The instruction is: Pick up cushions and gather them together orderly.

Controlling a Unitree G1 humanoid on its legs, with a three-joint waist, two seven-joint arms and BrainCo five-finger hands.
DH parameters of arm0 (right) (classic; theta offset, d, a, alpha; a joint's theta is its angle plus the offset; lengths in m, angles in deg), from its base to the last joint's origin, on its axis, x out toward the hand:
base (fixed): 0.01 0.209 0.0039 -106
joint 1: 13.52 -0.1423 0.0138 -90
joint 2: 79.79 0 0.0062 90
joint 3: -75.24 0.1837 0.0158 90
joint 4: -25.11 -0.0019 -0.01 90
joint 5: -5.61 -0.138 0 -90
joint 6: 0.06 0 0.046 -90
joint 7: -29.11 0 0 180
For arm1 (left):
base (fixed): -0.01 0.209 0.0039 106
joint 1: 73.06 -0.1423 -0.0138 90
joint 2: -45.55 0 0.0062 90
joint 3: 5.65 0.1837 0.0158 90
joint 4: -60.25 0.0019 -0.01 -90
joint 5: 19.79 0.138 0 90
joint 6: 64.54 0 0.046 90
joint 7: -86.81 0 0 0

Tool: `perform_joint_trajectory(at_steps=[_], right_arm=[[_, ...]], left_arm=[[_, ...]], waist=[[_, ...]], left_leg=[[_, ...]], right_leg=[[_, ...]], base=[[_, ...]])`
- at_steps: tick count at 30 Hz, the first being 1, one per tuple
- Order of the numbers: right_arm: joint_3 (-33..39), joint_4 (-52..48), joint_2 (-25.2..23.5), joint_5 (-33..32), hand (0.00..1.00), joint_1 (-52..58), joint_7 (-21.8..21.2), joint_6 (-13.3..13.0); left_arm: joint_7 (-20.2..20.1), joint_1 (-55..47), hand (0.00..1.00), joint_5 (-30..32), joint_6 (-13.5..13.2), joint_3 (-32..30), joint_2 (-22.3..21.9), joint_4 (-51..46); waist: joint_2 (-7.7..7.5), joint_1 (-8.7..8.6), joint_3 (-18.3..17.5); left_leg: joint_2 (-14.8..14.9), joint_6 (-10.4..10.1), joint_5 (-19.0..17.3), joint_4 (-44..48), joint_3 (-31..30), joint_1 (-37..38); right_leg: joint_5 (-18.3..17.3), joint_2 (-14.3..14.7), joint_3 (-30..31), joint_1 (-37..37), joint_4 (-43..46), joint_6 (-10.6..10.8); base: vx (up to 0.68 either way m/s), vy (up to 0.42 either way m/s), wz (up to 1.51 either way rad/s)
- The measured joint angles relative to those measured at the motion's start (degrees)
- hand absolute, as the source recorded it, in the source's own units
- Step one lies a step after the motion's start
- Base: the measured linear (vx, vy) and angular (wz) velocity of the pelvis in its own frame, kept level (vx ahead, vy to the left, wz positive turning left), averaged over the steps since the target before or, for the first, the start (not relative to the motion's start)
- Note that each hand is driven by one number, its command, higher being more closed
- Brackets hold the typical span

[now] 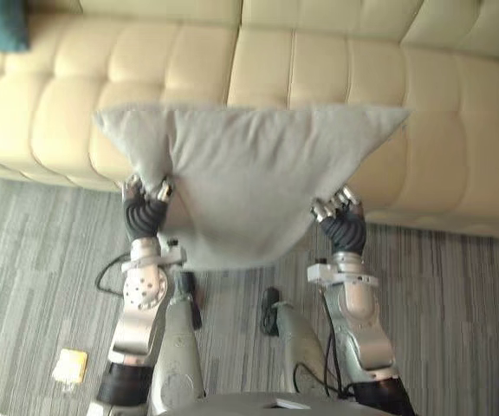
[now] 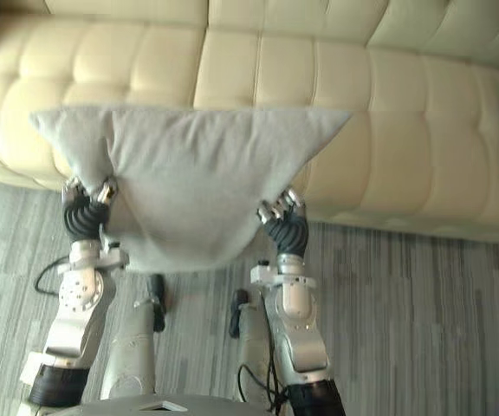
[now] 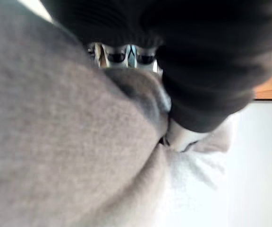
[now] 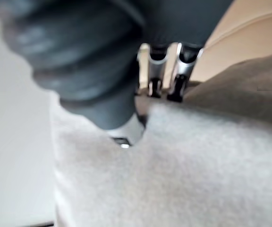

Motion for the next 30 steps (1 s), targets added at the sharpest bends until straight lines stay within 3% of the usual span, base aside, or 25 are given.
perform_joint_trajectory(at_steps=[7, 12, 15, 18, 20, 21, 22, 24, 25, 27, 30], right_arm=[[-1.76, -3.94, -0.2, 3.28, 1.0, 3.59, -0.48, 0.35], [-1.77, -3.4, -0.63, 5.13, 1.0, 4.33, -0.53, 0.68], [-1.78, -3.35, -0.93, 5.13, 1.0, 7.22, -1.46, 1.13], [-2.0, -3.32, -1.18, 4.78, 1.0, 9.06, -2.1, 1.21], [-1.96, -3.3, -1.15, 4.47, 1.0, 9.09, -2.24, 1.28], [-1.96, -3.31, -1.12, 4.22, 1.0, 9.09, -2.3, 1.27], [-1.96, -2.99, -1.46, 4.19, 1.0, 8.92, -2.31, 1.29], [-1.99, -2.65, -1.4, 4.17, 1.0, 8.99, -2.32, 1.4], [-1.99, -1.24, -1.06, 3.79, 1.0, 8.23, -2.37, 1.27], [-1.85, 3.84, -1.26, 2.9, 1.0, 5.01, -2.37, 1.42], [-1.86, 8.03, -1.24, 2.89, 1.0, 4.18, -2.51, 1.91]], left_arm=[[-1.25, -8.86, 1.0, 0.42, -1.32, 0.01, -0.08, -4.29], [-1.42, -10.98, 1.0, 0.55, -1.55, 0.02, -0.92, -4.12], [-2.47, -13.75, 1.0, 0.51, -1.53, 0.18, -1.83, -3.92], [-2.74, -15.29, 1.0, 0.5, -1.51, 0.26, -1.79, -3.7], [-2.78, -15.56, 1.0, 0.5, -1.51, 0.27, -1.79, -3.72], [-2.8, -15.77, 1.0, 0.49, -1.53, 0.27, -1.85, -3.72], [-2.8, -15.86, 1.0, 0.49, -1.53, 0.26, -2.36, -3.71], [-2.8, -16.05, 1.0, 0.53, -1.52, 0.27, -2.32, -3.73], [-2.79, -15.93, 1.0, 0.55, -1.52, 0.3, -2.19, -3.73], [-2.79, -15.72, 1.0, 0.55, -1.47, 0.48, -1.39, -3.57], [-2.81, -15.47, 1.0, 0.81, -1.48, 1.14, -0.41, -2.99]], waist=[[0.06, 0.61, -7.58], [0.14, 0.52, -9.34], [0.75, 0.59, -8.97], [1.06, 0.64, -8.74], [1.41, 0.8, -8.7], [1.58, 1.38, -8.74], [2.92, 1.71, -9.38], [2.34, 1.46, -9.61], [1.51, 1.14, -10.17], [0.9, 0.91, -10.22], [0.74, 1.14, -10.35]], left_leg=[[-0.33, -0.7, 0.14, -6.73, 1.09, 11.71], [-0.57, -1.02, 0.08, -8.0, 0.14, 15.89], [0.19, -0.83, -2.52, -1.0, -1.05, 14.62], [0.45, -0.8, -2.69, 8.44, -0.89, 10.88], [1.27, -0.24, -3.12, 9.14, 1.53, 10.11], [1.89, 1.13, -4.6, 8.31, 3.28, 9.88], [1.59, 2.67, -7.58, 5.67, 4.64, 10.57], [0.69, 1.81, -7.25, 3.02, 6.7, 10.77], [-1.35, 2.03, -6.27, -0.15, 6.75, 10.93], [-2.55, 2.82, -5.64, -1.2, 7.4, 10.51], [-2.4, 5.31, -9.46, 4.04, 9.42, 10.25]], right_leg=[[0.92, 0.68, -0.4, 11.63, -7.9, 0.33], [1.24, 1.0, -1.21, 16.92, -10.65, 0.52], [0.48, 1.2, -2.55, 20.28, -10.77, 0.77], [-1.86, 0.33, -3.76, 21.84, -9.21, 0.54], [-2.54, -0.27, -4.27, 22.14, -9.14, 0.78], [-2.53, -0.15, -4.31, 21.85, -9.22, 0.77], [-2.59, -0.35, -4.18, 21.52, -9.27, 0.92], [-2.4, -1.15, -3.81, 21.32, -11.69, 1.04], [-0.65, -1.57, -3.0, 20.98, -15.06, 1.79], [2.5, -1.55, -1.16, 21.56, -19.82, 2.31], [4.26, -2.27, 1.15, 23.1, -22.21, 4.29]], base=[[0.07, 0.001, -0.02], [0.08, -0.017, 0.06], [0.03, 0.021, 0.18], [-0.05, 0.041, 0.35], [-0.06, 0.072, 0.29], [-0.03, 0.156, 0.04], [-0.01, 0.184, 0.08], [0.04, 0.146, 0.15], [0.08, 0.136, 0.1], [0.12, 0.16, -0.14], [0.16, 0.157, -0.38]])
